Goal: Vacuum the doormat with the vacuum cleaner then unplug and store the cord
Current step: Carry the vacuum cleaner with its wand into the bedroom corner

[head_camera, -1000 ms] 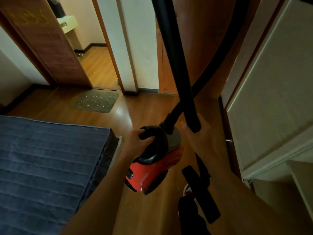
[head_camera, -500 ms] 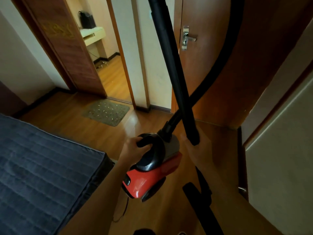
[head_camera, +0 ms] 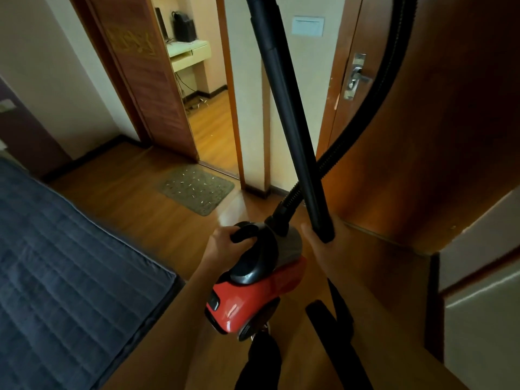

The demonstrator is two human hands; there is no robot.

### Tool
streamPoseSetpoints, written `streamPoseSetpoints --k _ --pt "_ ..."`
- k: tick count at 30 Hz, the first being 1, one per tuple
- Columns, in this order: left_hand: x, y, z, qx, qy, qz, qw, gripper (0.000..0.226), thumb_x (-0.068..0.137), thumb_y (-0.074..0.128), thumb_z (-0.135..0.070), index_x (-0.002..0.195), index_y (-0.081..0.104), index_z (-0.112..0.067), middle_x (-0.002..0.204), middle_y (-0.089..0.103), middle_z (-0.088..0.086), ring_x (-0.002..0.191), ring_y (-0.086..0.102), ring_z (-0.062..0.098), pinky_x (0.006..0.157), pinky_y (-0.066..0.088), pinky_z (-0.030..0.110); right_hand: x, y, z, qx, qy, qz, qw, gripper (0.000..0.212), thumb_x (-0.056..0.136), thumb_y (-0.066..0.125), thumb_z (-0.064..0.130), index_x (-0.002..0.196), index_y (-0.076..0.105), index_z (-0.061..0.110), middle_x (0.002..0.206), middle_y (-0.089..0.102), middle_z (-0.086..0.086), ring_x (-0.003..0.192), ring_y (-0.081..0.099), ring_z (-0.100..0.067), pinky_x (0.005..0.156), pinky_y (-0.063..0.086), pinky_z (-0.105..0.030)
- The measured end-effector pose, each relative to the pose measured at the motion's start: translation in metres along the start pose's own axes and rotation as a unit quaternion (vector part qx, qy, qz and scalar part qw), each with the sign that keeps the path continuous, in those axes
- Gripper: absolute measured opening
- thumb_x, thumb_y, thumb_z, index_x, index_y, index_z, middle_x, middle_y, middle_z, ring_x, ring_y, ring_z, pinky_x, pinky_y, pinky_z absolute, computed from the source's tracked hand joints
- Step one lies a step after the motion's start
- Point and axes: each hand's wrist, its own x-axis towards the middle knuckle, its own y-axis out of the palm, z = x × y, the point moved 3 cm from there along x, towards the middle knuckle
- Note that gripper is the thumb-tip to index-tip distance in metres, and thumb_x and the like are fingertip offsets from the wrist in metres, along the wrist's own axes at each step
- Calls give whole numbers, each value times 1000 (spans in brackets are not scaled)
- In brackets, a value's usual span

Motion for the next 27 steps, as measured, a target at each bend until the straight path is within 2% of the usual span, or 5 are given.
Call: streamPoseSetpoints --k 7,11,15,21,27 --pt "143 -12 15 -34 -16 3 999 21 80 78 -20 64 66 -25 47 55 -14 39 49 -4 40 33 11 132 92 -23 0 24 27 999 31 88 78 32 80 52 46 75 59 29 69 58 1 64 43 -17" --pt "211 -27 15 -46 -6 11 999 18 82 77 -20 71 67 -30 57 61 -13 47 56 -4 44 38 12 195 140 -27 -22 25 41 999 17 86 70 53 81 55 48 77 60 15 68 61 -8 61 56 -36" --pt "270 -50 21 -40 -9 -12 999 23 82 77 -22 68 64 -34 54 58 -15 44 54 -1 43 38 15 249 184 -32 -21 22 64 997 18 85 67 59 83 55 46 76 60 15 68 62 -9 65 57 -39" --pt "337 -80 39 -36 -24 -35 998 7 83 76 -21 79 71 -21 59 62 -12 45 56 -3 42 38 13 317 249 -30 40 14 130 991 26 91 75 28 81 55 40 74 60 21 71 59 -2 63 43 -10" --pt "404 -103 66 -32 -72 -96 992 9 82 77 -24 82 74 -16 62 65 -8 47 56 -3 47 42 18 382 320 -41 90 -18 171 981 17 88 71 34 82 56 37 74 59 16 71 58 -4 62 41 -9"
